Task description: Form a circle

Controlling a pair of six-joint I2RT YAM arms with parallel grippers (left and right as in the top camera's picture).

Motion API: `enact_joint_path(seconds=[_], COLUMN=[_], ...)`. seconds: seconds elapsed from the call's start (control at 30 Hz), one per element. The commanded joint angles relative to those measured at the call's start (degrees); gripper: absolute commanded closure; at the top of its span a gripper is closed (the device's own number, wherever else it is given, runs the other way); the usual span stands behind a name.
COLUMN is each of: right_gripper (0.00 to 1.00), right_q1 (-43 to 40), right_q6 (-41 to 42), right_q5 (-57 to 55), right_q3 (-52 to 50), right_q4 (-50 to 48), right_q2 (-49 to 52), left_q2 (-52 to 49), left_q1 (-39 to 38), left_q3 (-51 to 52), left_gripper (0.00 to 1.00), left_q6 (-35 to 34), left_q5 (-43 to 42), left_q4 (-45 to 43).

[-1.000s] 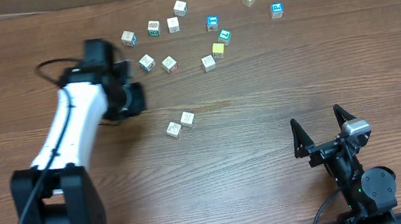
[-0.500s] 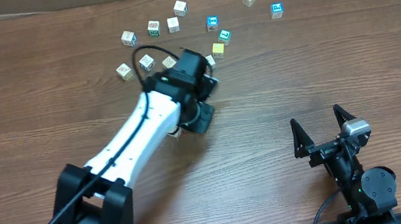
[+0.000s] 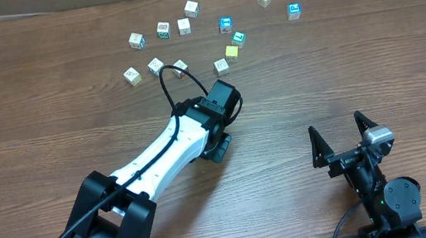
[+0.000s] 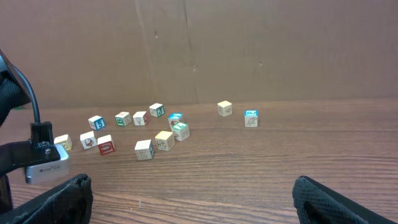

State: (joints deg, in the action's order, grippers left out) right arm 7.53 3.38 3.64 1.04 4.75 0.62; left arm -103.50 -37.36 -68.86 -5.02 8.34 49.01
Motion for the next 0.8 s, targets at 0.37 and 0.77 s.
enact_joint_path(seconds=[0.37,0.77], right_gripper=[0.0,0.0], right_q1=[-0.13,-0.13], right_q6=[-0.24,-0.24], right_q5=[0.11,0.11], right_q3=[-0.57,-0.57], right_q4=[-0.17,-0.17], right_q2=[-0.46,-0.46], left_q2=[0.66,0.66], left_q1=[0.7,0.7], left_q3=[1.33,4.79], left_gripper=[0.96,0.96], left_q6=[-1.81,-2.95], left_q5=[5.75,5.6], left_q4=[-3.89,-6.82])
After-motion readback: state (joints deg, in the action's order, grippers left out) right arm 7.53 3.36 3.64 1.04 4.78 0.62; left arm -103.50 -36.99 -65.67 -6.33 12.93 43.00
